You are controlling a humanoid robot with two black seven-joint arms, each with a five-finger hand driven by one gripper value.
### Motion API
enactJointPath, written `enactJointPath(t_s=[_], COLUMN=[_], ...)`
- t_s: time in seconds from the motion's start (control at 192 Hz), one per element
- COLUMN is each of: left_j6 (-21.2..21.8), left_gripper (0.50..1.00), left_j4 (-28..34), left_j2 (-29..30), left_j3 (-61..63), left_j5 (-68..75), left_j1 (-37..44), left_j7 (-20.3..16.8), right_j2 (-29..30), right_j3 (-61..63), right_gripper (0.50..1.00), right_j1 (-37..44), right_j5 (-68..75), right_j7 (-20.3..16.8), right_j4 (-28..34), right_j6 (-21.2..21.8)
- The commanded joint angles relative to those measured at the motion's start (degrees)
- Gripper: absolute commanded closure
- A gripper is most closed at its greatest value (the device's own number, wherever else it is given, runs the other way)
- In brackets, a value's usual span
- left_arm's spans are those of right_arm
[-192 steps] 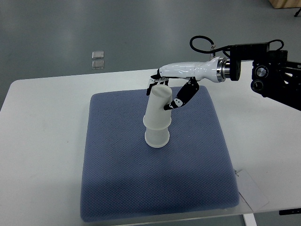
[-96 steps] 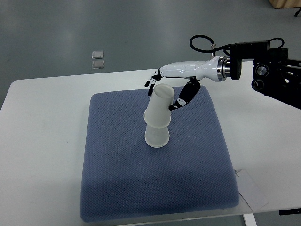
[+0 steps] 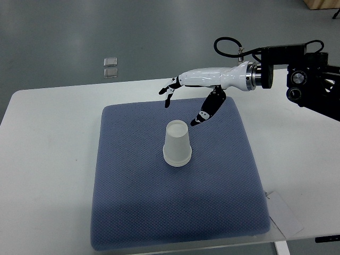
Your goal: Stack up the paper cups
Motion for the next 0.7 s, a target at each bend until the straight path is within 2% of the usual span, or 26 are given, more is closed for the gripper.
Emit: enactJointPath(t_s=[0.0,0.073,0.172,0.328,0.484,0.697], left_j6=[-0.01,-0.01,-0.01,-0.01,-0.01,0.07], left_gripper=[0.5,0.5,0.5,0.5,0.5,0.5], left_j4=[0.0,0.0,0.0,0.0,0.0,0.0], left_j2=[0.0,0.0,0.0,0.0,0.0,0.0], left_j3=[0.0,0.0,0.0,0.0,0.0,0.0], left_j5=[-0.02,-0.02,0.07,0.07,-0.02,-0.02], left_j1=[0.0,0.0,-0.08,0.0,0.0,0.0], left_j7=[0.0,0.0,0.0,0.0,0.0,0.0], right_j2=[0.08,0.61,1.66,7.72,10.89,14.76], right_j3=[2.39,5.21,11.01,20.32,27.36,34.38], right_gripper=[0.589,0.589,0.591,0.591,0.591,0.589], right_j1=[-1.03,-3.41,-7.19,-14.04,-18.7,-21.43], right_j5=[4.82,9.48,15.55,23.19,29.44,38.84], right_j7=[-0.42,-1.21,-4.9,-9.99,-11.32,-15.09], right_j4=[-2.78,-6.13,-12.37,-22.91,-30.03,-37.15], right_j6=[-0.7,-0.79,-1.76,-4.48,-6.51,-7.74])
